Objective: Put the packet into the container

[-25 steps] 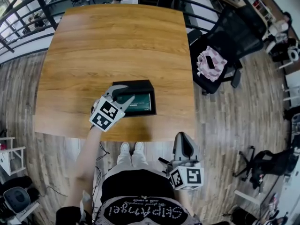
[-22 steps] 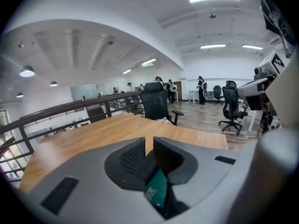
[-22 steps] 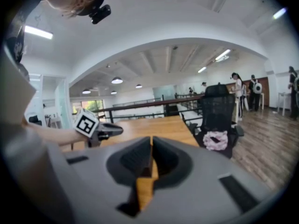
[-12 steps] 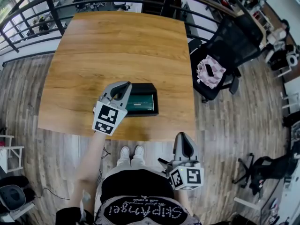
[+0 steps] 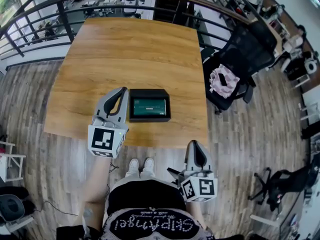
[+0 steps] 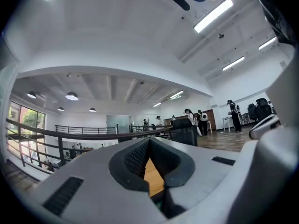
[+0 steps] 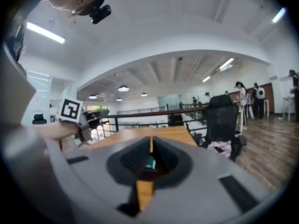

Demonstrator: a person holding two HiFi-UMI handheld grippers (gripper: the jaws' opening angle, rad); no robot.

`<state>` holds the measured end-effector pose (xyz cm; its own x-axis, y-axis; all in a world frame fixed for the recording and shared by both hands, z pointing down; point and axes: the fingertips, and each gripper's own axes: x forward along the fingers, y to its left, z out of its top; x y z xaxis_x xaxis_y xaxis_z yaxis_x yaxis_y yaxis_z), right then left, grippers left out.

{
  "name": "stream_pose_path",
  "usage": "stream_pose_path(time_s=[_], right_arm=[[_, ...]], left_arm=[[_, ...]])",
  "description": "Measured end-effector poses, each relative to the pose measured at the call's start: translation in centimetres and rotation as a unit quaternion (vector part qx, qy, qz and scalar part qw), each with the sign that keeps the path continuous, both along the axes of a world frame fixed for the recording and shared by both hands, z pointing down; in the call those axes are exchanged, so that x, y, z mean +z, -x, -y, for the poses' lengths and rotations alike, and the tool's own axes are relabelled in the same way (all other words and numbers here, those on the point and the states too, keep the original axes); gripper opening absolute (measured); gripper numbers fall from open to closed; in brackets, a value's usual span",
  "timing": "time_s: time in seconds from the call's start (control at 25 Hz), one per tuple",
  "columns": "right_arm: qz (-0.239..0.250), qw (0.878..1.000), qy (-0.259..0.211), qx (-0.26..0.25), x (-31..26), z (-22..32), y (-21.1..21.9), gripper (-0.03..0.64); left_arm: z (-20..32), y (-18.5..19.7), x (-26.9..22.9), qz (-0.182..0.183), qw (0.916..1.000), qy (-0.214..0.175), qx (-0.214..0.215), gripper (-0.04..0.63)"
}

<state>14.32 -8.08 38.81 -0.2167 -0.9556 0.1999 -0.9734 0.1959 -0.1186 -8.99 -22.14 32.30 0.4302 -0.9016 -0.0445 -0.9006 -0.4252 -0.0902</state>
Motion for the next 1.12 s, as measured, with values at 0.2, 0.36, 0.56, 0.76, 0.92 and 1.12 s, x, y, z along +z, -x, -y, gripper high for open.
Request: stream_pose_path(time_s=[0.2, 0.36, 0.56, 0.76, 0.92, 1.12], right_arm=[[0.002, 1.000, -0.018, -0.009, -1.2, -0.3, 0.5, 0.038], [0.003, 0.999, -0.030, -0.013, -2.0, -0.6, 0.6, 0.037], [0.007, 0.999, -0.042, -0.015, -3.0, -1.0, 0.6, 0.037], [0.009, 0.999, -0.050, -0.018, -3.6, -1.5, 0.6, 0.037], [0.008, 0.998, -0.051, -0.024, -3.7, -1.7, 0.6, 0.037], [0.005, 0.998, -0.049, -0.028, -3.4, -2.0, 0.4, 0.037]], left_arm=[[-4.1, 1.4, -2.9, -0.036, 0.9986, -0.024, -0.030, 0.026], [-7.1, 2.4, -4.0, -0.046, 0.9971, -0.039, -0.047, 0.026], [-10.4, 3.6, -4.6, -0.041, 0.9961, -0.047, -0.063, 0.026], [-13.0, 4.8, -3.8, -0.033, 0.9955, -0.043, -0.077, 0.026], [-14.9, 5.1, -1.8, -0.037, 0.9954, -0.015, -0.087, 0.026], [-16.9, 5.5, 1.1, -0.030, 0.9947, 0.026, -0.095, 0.026]])
